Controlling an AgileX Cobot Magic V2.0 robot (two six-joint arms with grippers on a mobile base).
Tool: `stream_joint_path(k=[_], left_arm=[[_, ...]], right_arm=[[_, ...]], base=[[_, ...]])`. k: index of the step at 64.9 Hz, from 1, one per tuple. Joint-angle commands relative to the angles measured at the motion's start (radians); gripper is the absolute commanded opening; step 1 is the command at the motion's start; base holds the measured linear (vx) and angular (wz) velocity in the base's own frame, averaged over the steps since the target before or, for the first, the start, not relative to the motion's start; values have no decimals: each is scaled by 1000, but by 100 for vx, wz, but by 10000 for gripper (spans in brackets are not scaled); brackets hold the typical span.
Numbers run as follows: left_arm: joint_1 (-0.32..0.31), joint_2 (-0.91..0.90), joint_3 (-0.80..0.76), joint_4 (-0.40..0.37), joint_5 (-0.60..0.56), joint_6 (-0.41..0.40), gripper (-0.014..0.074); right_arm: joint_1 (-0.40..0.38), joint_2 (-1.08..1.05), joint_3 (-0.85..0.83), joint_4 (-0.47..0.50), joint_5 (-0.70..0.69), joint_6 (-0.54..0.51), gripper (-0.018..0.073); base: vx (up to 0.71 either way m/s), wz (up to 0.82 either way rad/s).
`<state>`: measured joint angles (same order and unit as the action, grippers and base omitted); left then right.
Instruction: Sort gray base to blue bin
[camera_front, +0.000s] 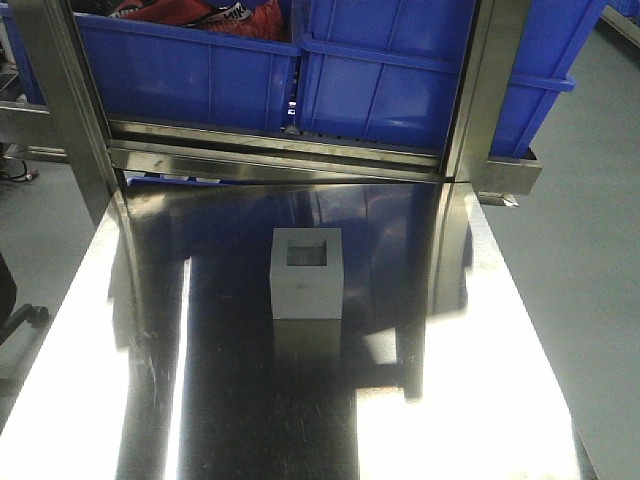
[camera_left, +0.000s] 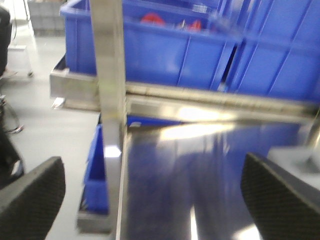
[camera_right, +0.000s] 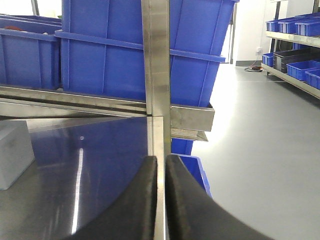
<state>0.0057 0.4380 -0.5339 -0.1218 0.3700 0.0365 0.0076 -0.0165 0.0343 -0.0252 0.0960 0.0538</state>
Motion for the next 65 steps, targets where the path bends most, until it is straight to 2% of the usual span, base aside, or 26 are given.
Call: stream_joint_path(k=[1, 7, 14, 21, 29, 40, 51, 58, 65], left_arm=[[-1, 37, -48, -36, -117, 8, 691], [-1, 109, -112, -41, -116, 28, 668], [-9, 233, -221, -85, -112, 140, 662], [-58, 363, -350, -150, -112, 264, 662], [-139, 514, -456, -183, -113, 307, 659], [-258, 709, -553, -183, -128, 301, 649], [-361, 887, -630, -183, -140, 236, 643], [-421, 996, -681, -183, -166, 169, 640], [-452, 1111, -745, -183, -167, 65, 637]], right_arm=[[-4, -9, -4, -6, -80, -7, -4], [-4, -9, -4, -6, -80, -7, -4], [-4, -9, -4, -6, -80, -7, -4], [-4, -9, -4, -6, -80, -7, -4], [-4, -9, -4, -6, -80, -7, -4], [-4, -9, -4, -6, -80, -7, -4], [-4, -9, -4, -6, -80, -7, -4], [-4, -9, -4, -6, -80, -7, -4], [-4, -9, -4, -6, -80, -7, -4]], base=[[0, 0], [0, 0], [0, 0], [0, 0], [0, 0], [0, 0], [0, 0], [0, 0], [0, 0]])
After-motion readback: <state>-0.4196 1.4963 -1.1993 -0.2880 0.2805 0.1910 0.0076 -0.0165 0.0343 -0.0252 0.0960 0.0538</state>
